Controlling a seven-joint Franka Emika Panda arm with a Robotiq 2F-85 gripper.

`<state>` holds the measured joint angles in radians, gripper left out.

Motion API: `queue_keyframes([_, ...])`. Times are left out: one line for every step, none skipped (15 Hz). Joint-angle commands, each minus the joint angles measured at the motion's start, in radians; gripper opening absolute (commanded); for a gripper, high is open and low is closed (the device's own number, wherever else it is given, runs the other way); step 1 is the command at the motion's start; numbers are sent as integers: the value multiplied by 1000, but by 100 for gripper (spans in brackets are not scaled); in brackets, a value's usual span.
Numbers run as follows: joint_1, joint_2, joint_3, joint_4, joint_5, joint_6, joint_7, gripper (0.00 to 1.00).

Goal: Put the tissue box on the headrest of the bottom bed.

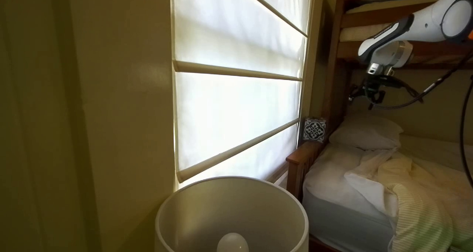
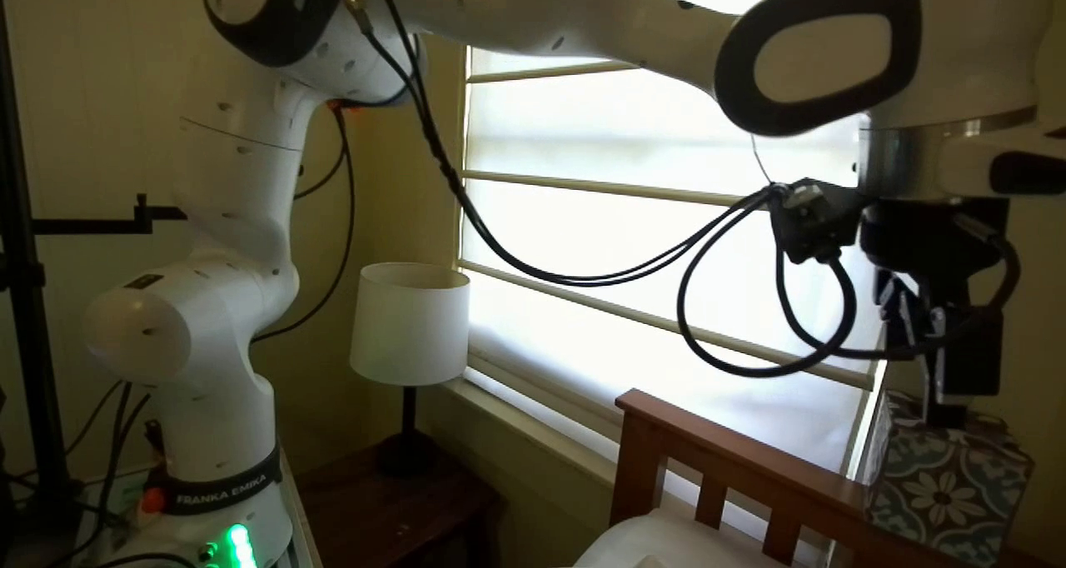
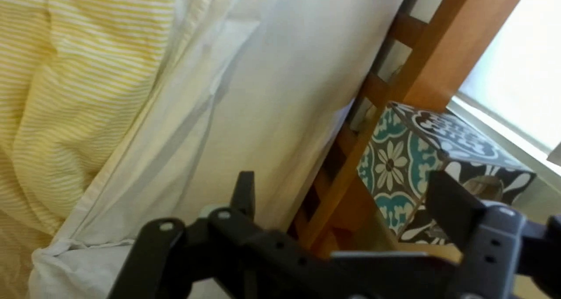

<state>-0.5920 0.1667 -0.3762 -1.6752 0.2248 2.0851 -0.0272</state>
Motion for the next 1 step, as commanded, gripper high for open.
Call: queue_keyframes([16, -20, -19, -14, -1, -5, -4, 100])
